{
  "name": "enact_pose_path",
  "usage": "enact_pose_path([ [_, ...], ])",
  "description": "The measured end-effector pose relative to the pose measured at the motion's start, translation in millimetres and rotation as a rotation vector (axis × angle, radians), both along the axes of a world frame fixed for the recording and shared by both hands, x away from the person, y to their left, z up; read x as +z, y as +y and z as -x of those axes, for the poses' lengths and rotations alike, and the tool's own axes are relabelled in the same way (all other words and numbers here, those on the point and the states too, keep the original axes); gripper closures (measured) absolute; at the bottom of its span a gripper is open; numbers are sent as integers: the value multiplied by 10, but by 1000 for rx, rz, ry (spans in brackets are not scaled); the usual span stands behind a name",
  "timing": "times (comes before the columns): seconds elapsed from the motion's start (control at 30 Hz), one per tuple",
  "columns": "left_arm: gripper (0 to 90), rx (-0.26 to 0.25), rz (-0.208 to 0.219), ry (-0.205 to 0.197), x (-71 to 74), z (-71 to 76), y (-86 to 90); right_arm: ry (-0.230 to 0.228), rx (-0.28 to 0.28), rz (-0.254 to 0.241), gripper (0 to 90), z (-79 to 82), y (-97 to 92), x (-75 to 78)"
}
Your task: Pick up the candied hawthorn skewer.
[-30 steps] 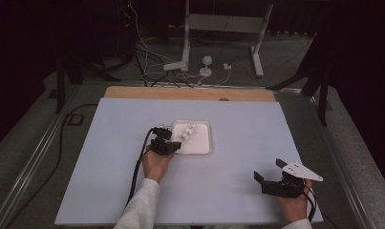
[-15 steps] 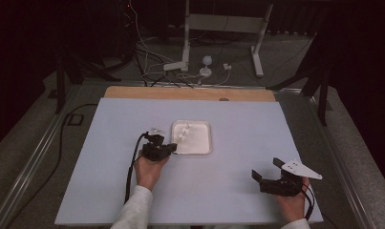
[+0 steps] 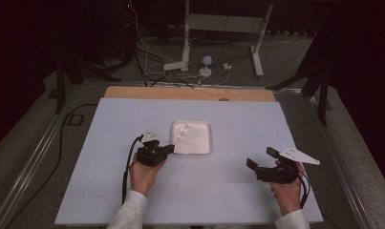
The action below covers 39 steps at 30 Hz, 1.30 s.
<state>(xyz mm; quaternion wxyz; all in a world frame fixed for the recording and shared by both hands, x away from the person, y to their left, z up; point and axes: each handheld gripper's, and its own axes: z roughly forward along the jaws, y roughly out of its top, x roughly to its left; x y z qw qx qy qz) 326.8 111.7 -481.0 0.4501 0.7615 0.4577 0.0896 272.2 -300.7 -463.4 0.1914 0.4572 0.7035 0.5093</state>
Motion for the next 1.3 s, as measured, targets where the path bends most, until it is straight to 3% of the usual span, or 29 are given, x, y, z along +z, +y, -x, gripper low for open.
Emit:
enact_pose_path([
  [0.47,900,-31,40,-65,28,122,78,13,85,-8,2,-377,409,363],
  [0.6,900,-40,47,-81,44,149,68,41,97,0,2,-535,585,511],
  [0.9,900,-79,42,-89,30,160,29,57,148,-27,2,-739,833,613],
  [1.3,900,-107,46,-118,45,172,6,125,206,-87,2,-990,1108,558],
])
